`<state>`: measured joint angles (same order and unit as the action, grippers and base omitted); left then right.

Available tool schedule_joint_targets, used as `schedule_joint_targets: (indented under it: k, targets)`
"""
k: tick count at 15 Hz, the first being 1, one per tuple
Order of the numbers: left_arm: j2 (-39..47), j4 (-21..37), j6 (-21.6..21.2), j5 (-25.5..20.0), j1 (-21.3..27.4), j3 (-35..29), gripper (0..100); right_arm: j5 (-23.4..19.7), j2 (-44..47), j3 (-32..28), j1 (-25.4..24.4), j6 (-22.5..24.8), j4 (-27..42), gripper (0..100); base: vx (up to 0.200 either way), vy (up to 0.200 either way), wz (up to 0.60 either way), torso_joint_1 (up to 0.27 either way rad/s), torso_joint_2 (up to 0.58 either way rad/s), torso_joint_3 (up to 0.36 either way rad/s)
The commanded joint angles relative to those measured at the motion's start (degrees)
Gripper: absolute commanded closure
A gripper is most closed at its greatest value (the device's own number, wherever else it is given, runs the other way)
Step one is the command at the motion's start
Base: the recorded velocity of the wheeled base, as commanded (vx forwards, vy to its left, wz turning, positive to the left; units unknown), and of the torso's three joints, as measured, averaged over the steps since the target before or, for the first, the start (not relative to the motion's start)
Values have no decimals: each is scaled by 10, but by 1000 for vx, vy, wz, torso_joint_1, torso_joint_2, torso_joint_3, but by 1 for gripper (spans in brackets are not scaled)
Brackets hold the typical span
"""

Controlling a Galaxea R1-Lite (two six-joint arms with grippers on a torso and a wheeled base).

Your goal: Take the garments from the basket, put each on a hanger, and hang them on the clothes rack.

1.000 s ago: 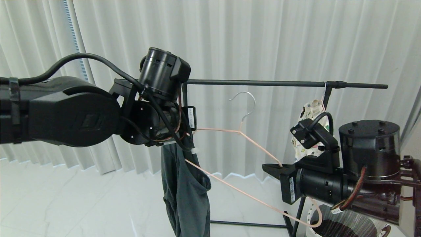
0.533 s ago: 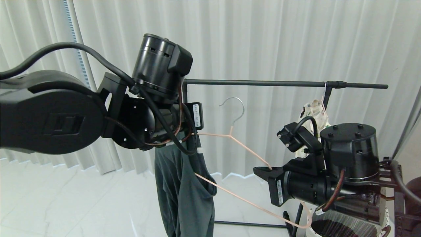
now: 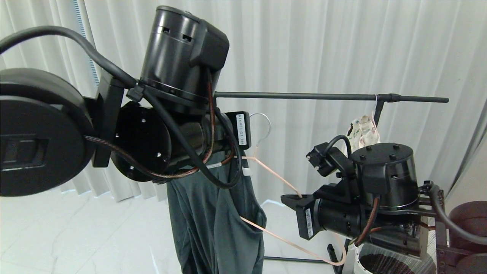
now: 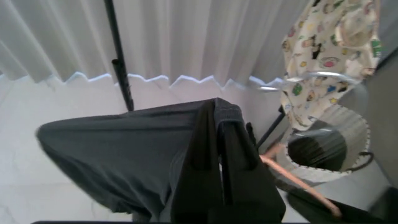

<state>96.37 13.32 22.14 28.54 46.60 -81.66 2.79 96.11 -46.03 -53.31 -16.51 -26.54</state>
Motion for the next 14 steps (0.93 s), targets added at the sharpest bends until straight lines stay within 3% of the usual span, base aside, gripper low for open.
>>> schedule_joint_targets:
  k: [1,3,8,12,14]
  targets:
    - [-3,0,0,0,11,-7,100,2,9,-4,-11,-6,-1,100,0,0,0,0,0,0]
    - [-7,6,0,0,15,-7,100,11,10,-6,-12,-15,-1,100,0,0,0,0,0,0]
    - [-10,7,-3,-1,26,-10,100,34,10,-56,-11,-96,-1,100,0,0,0,0,0,0]
    - [-9,7,-2,-1,33,-13,100,47,4,-71,-10,-102,-2,100,0,0,0,0,0,0]
    - [-10,3,-1,3,33,-13,100,56,1,-71,-8,-102,-36,100,0,0,0,0,0,0]
